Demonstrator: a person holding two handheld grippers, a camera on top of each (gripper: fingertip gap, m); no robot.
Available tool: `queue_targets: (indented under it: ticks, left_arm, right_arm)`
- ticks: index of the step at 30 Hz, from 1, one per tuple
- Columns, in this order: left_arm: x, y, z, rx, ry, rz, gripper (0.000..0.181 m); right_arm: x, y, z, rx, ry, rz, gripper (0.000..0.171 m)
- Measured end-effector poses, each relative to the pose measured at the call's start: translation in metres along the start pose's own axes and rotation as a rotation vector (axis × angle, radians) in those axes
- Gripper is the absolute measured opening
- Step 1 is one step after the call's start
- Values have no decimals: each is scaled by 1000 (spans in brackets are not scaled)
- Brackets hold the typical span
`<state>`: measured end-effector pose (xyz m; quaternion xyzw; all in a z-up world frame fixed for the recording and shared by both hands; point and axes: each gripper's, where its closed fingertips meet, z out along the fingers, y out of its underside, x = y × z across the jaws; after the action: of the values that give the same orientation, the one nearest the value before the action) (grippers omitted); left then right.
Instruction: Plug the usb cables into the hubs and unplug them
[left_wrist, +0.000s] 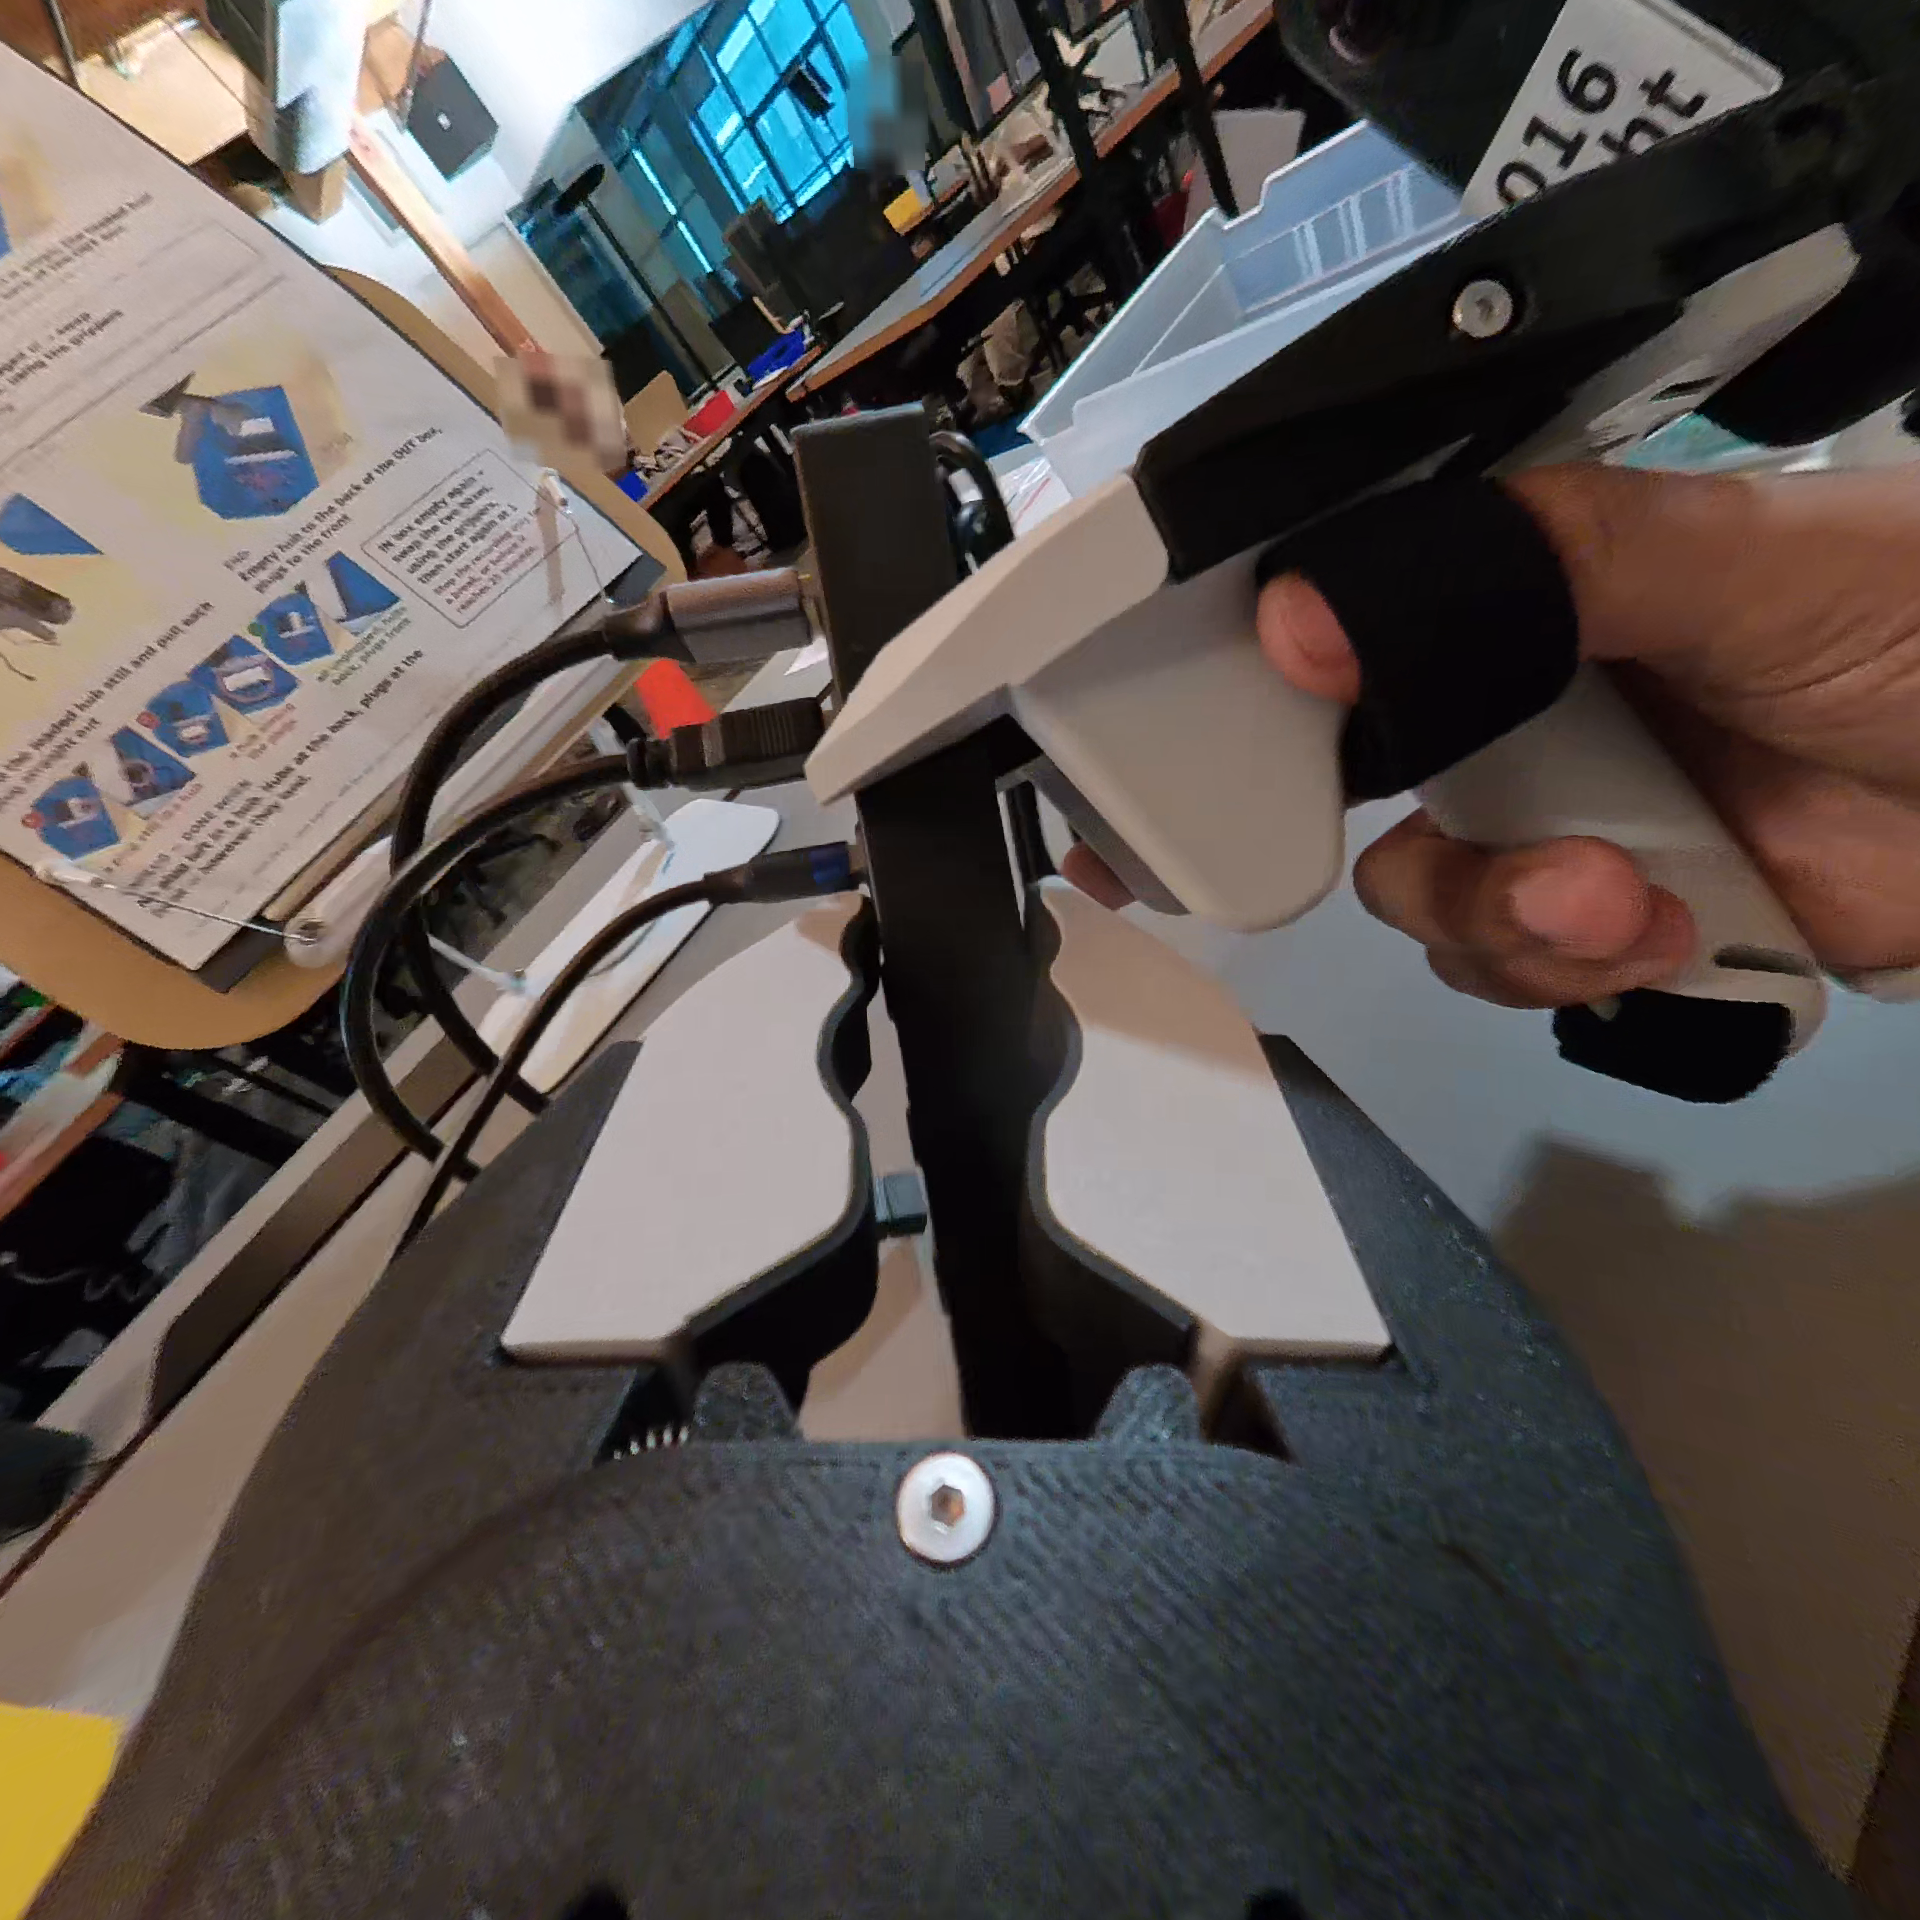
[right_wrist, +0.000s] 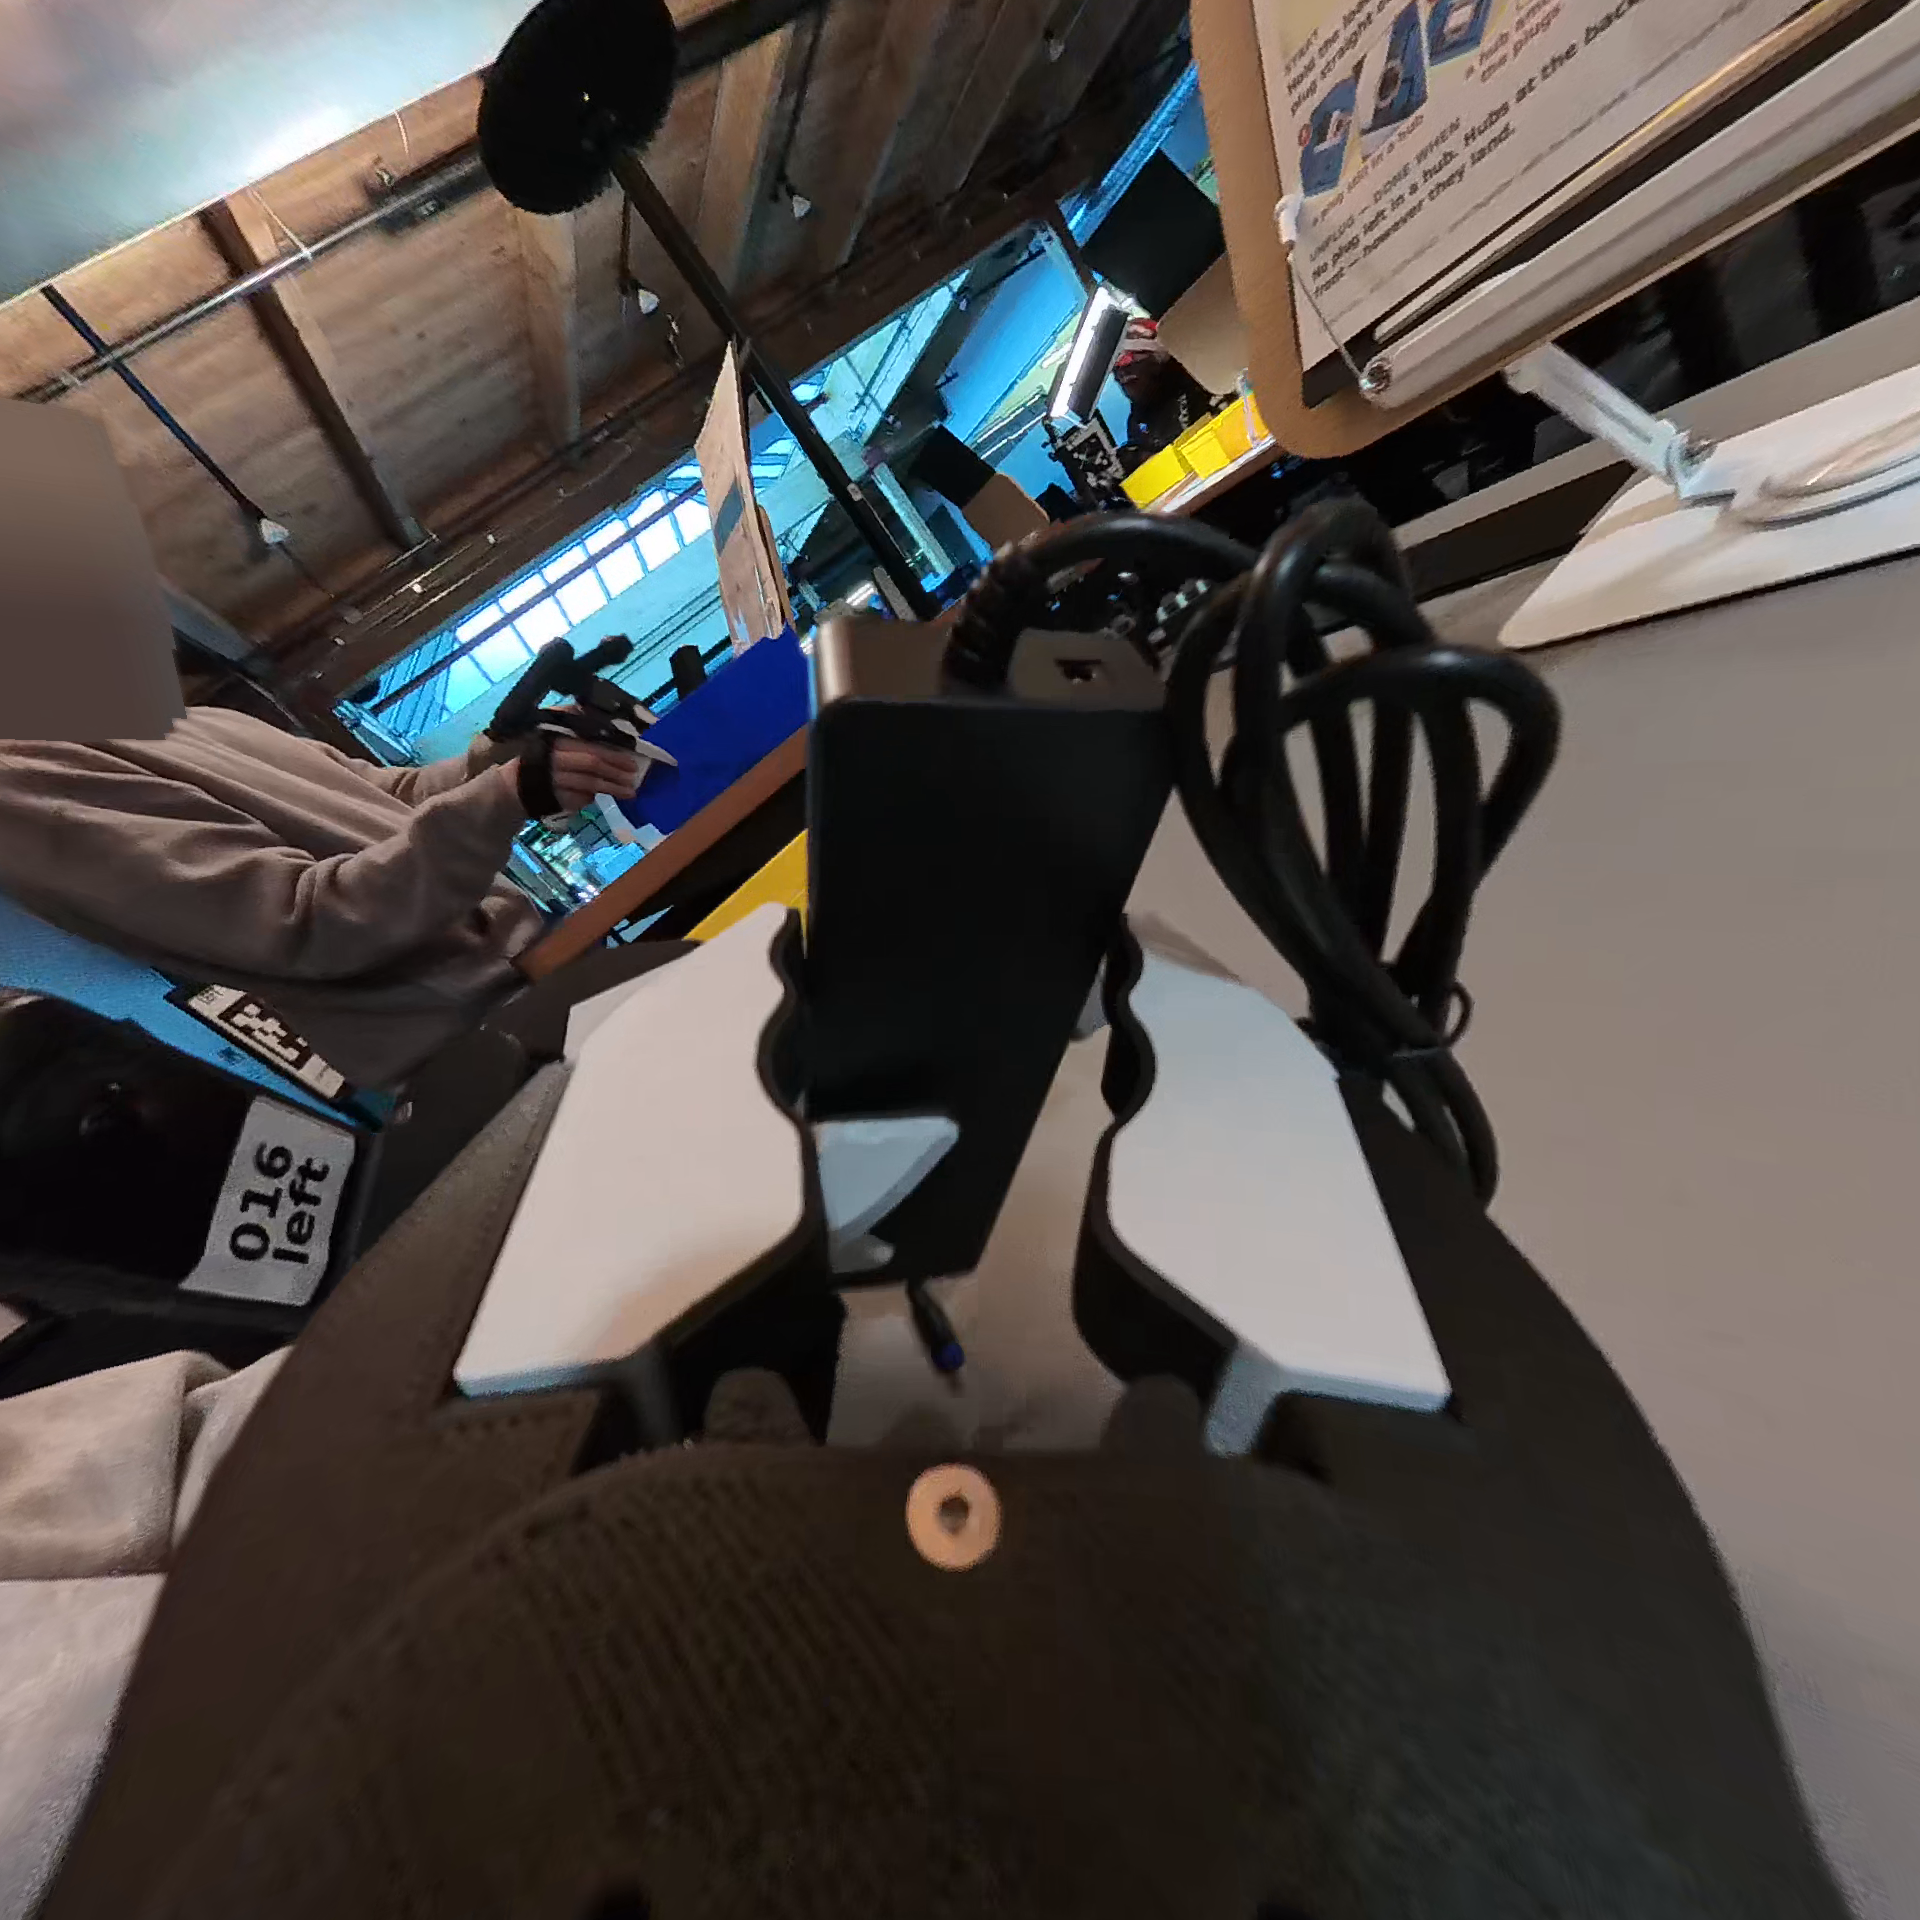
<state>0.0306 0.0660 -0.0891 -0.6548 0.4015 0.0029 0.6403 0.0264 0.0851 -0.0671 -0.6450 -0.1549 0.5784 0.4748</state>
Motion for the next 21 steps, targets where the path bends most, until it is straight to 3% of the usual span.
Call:
queue_targets:
  ticks: [5,9,13,18,21]
  left_arm:
    - [2,-13,-3,109,60,-135,60]
    - [5,-13,-6,157,206,-322,52]
    - [-21,-22,-17,298,240,-563,45]
    - [-61,2,-18,347,241,-895,47]
    - [-67,-5,-27,424,350,-1018,37]
  right_arm:
    - [18,-20,-12,49,57,-40,56]
    - [38,-38,-23,72,88,-45,56]
    - [50,-48,-31,101,80,28,56]
    - [35,-54,-32,133,-51,85,56]
    - [25,-57,-33,154,-124,98,56]
